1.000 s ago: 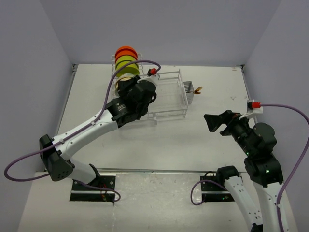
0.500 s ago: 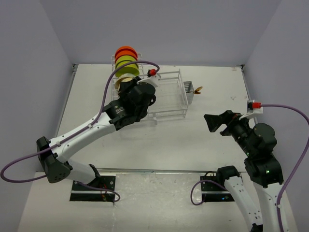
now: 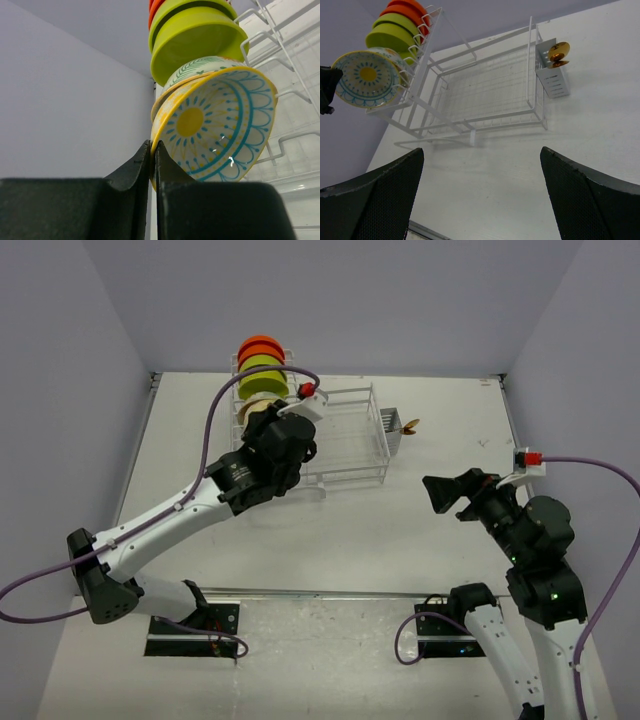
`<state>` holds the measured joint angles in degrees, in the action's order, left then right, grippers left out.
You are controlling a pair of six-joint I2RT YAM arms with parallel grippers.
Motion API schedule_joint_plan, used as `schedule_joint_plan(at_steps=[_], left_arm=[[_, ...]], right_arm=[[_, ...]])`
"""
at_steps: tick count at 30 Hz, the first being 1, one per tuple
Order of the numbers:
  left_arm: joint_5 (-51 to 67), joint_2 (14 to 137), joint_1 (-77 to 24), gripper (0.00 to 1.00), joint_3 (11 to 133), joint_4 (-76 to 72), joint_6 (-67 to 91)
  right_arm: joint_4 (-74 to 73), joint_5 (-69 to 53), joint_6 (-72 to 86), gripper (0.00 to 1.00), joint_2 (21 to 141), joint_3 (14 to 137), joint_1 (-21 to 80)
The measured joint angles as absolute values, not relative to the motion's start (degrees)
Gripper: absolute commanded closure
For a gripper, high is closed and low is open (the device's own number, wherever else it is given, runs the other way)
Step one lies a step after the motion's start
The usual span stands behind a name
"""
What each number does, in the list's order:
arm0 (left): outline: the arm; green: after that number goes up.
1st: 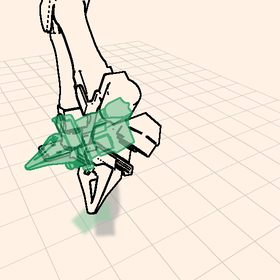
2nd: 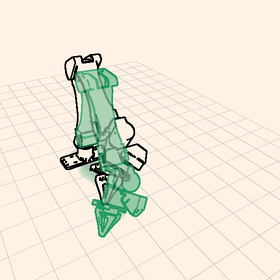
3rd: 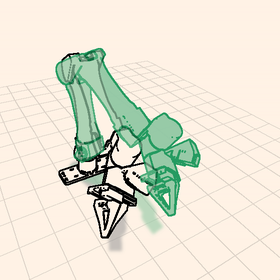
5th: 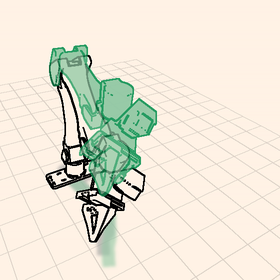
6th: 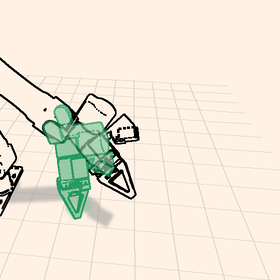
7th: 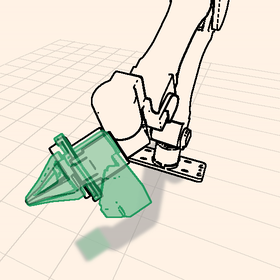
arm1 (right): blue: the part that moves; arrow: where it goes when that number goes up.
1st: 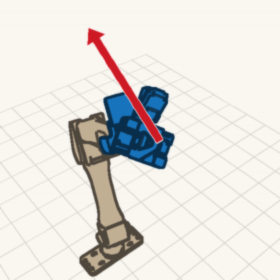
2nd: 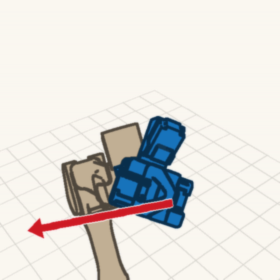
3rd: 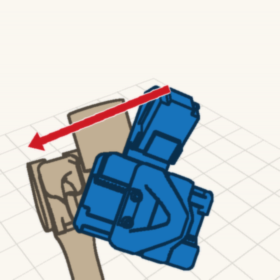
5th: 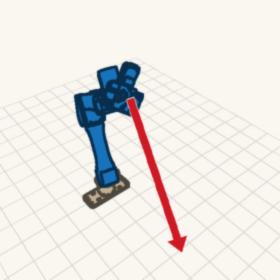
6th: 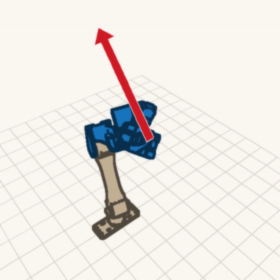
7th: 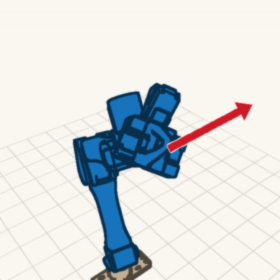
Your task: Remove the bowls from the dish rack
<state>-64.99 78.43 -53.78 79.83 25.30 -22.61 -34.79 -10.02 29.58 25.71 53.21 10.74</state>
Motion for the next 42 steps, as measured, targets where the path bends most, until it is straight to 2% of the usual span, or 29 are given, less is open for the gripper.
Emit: schedule_joint_plan(at_steps=[17, 22, 30, 42], left_arm=[[-62.1, 76.2, -53.9, 1.0, 80.1, 27.2, -14.7], [-61.5, 76.3, -53.8, 1.0, 82.1, 30.5, -11.7], [-61.7, 76.2, -53.8, 1.0, 85.3, 34.5, -7.0], [-55.7, 73.2, -53.8, 1.0, 84.9, 36.1, 0.5]], right_arm=[[-29.2, -16.3, 31.4, 0.01, 30.2, 52.2, 10.7], [-24.6, -23.7, 32.1, 0.01, 33.2, 51.7, 10.7], [-17.2, -34.1, 35.0, 0.05, 48.7, 52.8, 15.0], [-8.9, -31.0, 35.6, 0.16, 66.7, 66.0, 28.5]])
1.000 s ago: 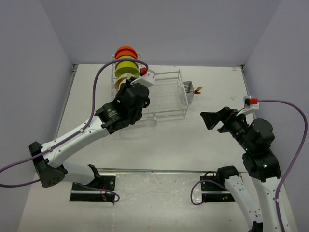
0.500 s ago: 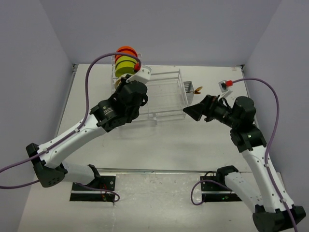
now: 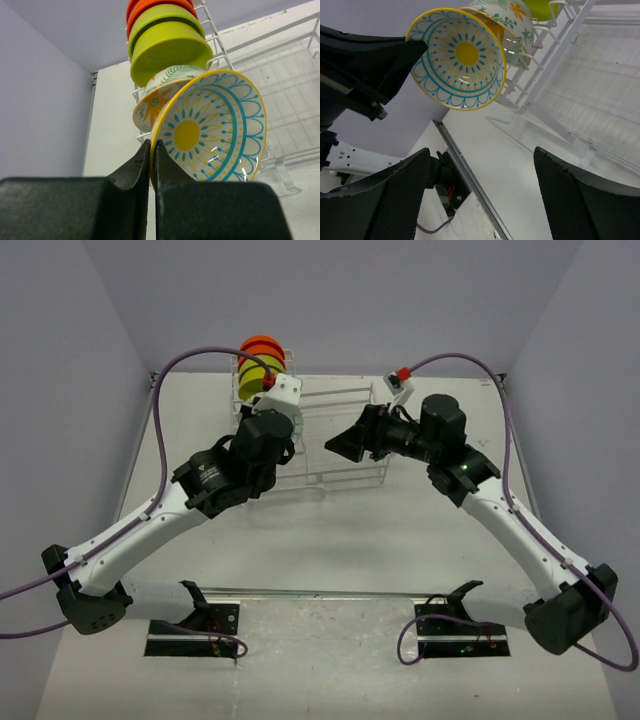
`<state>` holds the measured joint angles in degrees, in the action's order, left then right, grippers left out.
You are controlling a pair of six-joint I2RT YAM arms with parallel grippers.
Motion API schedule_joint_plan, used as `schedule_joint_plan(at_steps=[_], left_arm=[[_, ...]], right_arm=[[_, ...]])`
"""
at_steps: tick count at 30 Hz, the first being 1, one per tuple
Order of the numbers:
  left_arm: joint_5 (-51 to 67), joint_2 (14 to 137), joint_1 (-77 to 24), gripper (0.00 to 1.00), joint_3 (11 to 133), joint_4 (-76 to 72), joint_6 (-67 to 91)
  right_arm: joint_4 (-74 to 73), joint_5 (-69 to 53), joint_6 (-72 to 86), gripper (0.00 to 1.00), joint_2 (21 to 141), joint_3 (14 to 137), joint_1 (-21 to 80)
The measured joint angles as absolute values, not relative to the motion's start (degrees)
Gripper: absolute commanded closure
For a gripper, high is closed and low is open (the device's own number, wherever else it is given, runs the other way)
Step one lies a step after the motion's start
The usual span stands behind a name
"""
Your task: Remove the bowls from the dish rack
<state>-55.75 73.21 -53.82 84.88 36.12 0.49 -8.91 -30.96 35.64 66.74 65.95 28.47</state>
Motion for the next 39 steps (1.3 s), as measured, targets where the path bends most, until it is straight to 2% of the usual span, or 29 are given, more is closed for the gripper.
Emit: schedule_joint_plan(at_steps=[9, 10, 13, 15, 19, 23, 27, 28, 29, 30, 33, 36, 39], left_arm=[[-46.0, 71.5, -53.8, 1.0, 83.7, 36.2, 5.7], [-44.6, 71.1, -53.8, 1.0, 83.7, 36.1, 6.5], [-42.3, 69.9, -53.8, 1.0, 83.6, 36.1, 7.7], [-41.0, 69.6, -53.8, 1.0, 83.7, 36.1, 8.5], [-37.9, 69.5, -53.8, 1.0, 83.5, 35.7, 10.1], [-35.9, 69.6, -53.8, 1.0, 83.5, 34.8, 11.5], [-34.4, 70.1, -54.0, 1.0, 83.5, 32.7, 12.3], [-34.2, 70.4, -54.0, 0.95, 83.5, 32.5, 12.5], [-34.0, 70.7, -54.1, 0.73, 83.5, 32.4, 12.6], [-34.0, 71.1, -54.2, 0.01, 83.7, 32.3, 13.1], [-36.0, 72.2, -54.1, 0.0, 84.9, 32.6, 14.2], [-38.2, 72.3, -54.9, 0.0, 86.4, 32.8, 15.9], [-45.4, 70.1, -54.7, 0.0, 86.6, 35.1, 17.0]], right_arm=[[-9.6, -20.8, 36.3, 0.23, 77.3, 70.1, 35.8], [-9.8, -19.5, 36.3, 0.29, 77.3, 70.3, 36.2], [-9.8, -16.8, 36.0, 0.39, 77.0, 70.8, 36.8], [-9.8, -15.6, 35.9, 0.51, 76.5, 70.8, 37.2], [-9.6, -14.0, 36.1, 0.63, 75.8, 70.8, 37.8], [-9.0, -11.5, 36.4, 1.0, 74.6, 70.1, 38.2], [-9.6, -7.8, 37.1, 1.0, 72.5, 68.5, 38.2], [-9.9, -6.8, 37.1, 1.0, 71.8, 68.1, 38.2], [-10.4, -5.8, 37.1, 1.0, 71.0, 67.7, 38.2], [-11.7, -4.4, 37.0, 1.0, 70.1, 67.5, 38.2], [-16.6, -1.7, 36.8, 1.0, 66.0, 66.6, 36.7], [-20.0, -0.7, 36.9, 1.0, 60.4, 64.2, 30.3], [-23.8, 0.2, 37.1, 1.0, 54.3, 60.0, 15.0]])
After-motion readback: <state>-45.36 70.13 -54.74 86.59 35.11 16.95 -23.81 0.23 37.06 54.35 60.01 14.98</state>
